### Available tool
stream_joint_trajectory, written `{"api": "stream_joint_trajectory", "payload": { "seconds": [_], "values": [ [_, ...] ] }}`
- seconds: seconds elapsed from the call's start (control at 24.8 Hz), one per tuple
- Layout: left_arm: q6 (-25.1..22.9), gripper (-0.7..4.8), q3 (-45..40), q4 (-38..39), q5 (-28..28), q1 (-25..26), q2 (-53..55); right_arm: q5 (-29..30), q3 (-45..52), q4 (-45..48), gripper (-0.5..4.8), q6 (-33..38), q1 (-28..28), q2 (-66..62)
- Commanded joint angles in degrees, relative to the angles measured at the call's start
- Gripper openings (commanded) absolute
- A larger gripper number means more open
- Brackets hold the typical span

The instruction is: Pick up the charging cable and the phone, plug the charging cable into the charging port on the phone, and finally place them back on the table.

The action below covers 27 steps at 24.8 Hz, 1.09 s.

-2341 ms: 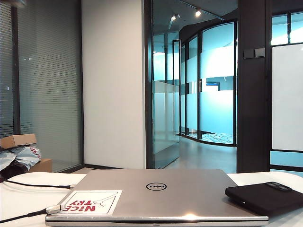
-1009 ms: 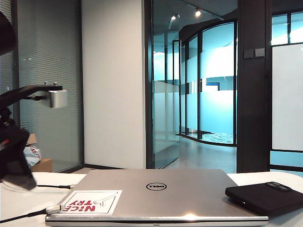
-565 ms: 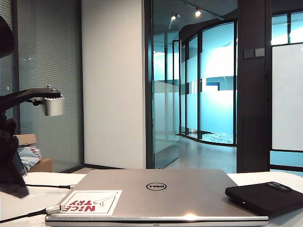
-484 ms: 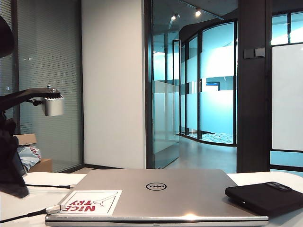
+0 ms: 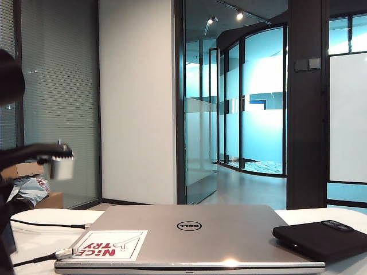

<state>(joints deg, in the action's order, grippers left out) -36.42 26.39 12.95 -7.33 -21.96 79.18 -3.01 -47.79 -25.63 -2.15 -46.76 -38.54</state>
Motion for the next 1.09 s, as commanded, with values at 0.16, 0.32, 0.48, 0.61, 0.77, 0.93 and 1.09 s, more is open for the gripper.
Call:
{"api": "stream_joint_trajectory", "payload": {
  "seconds": [0.16, 0.32, 0.48, 0.61, 0.77, 0.93, 1.09],
  "values": [
    [-0.3, 3.13, 0.0, -0.2, 0.0, 0.0, 0.9, 0.2, -0.3, 0.7, -0.04, 0.4, 0.0, 0.2],
    [-0.7, 3.13, 0.0, -0.2, 0.0, 0.0, 0.9, 0.9, -0.3, -1.5, -0.04, 0.4, 0.0, 0.2],
    [-1.3, 3.13, 0.0, -0.2, 0.0, 0.1, 0.9, 8.1, -0.3, -4.7, -0.04, 0.4, 0.0, 0.1],
    [-1.7, 3.13, 0.0, -0.2, 0.0, 0.1, 1.0, 11.1, -0.3, -7.5, -0.04, 0.4, -0.2, 0.1],
    [-3.9, 3.13, 0.0, -0.2, 0.0, 0.1, 1.1, 10.7, -0.3, -8.7, -0.04, 0.4, -0.1, 0.1],
    [-3.9, 3.13, 0.0, -0.7, 0.0, 0.1, 1.1, 10.6, -0.3, -8.6, -0.04, 0.4, -0.1, 0.1],
    [-3.9, 3.13, 0.1, -3.0, 0.1, 0.1, 1.1, 10.6, -0.3, -8.6, -0.04, 0.4, -0.1, 0.1]
  ]
}}
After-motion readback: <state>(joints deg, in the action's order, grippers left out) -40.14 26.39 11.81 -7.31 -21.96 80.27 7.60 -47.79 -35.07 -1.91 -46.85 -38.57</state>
